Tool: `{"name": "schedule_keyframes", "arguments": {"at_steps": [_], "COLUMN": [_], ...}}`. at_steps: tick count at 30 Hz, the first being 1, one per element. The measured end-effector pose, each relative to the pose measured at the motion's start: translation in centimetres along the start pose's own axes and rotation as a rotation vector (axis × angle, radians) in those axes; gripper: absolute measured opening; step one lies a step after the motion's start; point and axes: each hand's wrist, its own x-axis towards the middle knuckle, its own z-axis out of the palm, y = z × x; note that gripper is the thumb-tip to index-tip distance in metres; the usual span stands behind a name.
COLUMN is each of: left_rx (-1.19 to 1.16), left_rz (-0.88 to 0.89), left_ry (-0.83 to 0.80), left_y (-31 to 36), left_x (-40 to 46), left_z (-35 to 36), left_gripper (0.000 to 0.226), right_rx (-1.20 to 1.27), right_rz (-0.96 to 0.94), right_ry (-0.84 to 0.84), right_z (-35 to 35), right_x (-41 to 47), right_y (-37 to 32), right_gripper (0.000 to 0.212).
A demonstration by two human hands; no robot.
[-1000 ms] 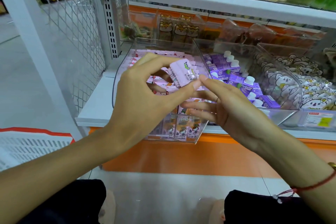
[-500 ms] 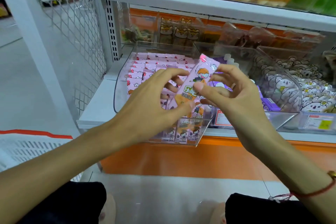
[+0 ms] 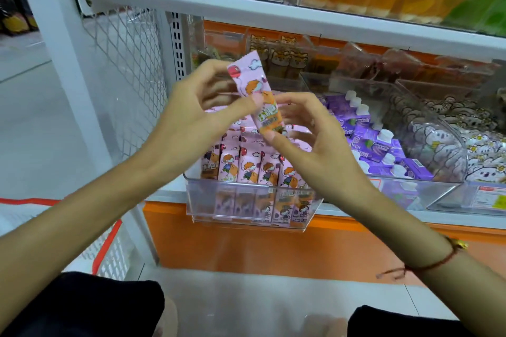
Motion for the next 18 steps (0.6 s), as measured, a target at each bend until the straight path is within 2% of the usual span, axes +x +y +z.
{"name": "schedule_keyframes", "arguments": {"at_steps": [3, 6, 7, 9, 13, 15, 18], "left_rx": [0.124, 0.310, 0.377, 0.483, 0.601, 0.619, 0.625], "left_rz": [0.096, 0.161, 0.165, 0.150, 0.136, 0.126, 0.099], "left_ry": [0.037, 0.083, 0.068, 0.012, -0.035, -0.022, -0.021], "left_y": [-0.1, -0.9, -1.1, -1.7, -2.3, -2.4, -2.4], "left_x": [1.4, 2.8, 3.1, 3.5, 4.1, 4.2, 4.3], "left_z": [-1.4, -2.4, -2.5, -2.7, -3.4, -4.0, -4.9], "left_gripper": [0.029, 0.027, 0.028, 0.027, 0.026, 0.024, 0.023], "right_rx": [-0.147, -0.389, -0.467, -0.621, -0.700, -0.750, -0.943], "right_rz": [-0.031, 0.136, 0.157, 0.081, -0.047, -0.034, 0.047], "right_ry": [-0.002, -0.155, -0.227, -0.287, -0.152, -0.219, -0.432], "right_z": [0.5, 1.3, 1.6, 1.9, 2.5, 3.3, 4.4], "right_x": [2.2, 3.8, 3.9, 4.1, 5.3, 6.0, 6.5], "right_y": [0.9, 3.0, 3.6, 4.3, 3.8, 3.5, 3.7], "right_gripper": [0.045, 0.067, 0.064, 0.048, 0.027, 0.032, 0.053]}}
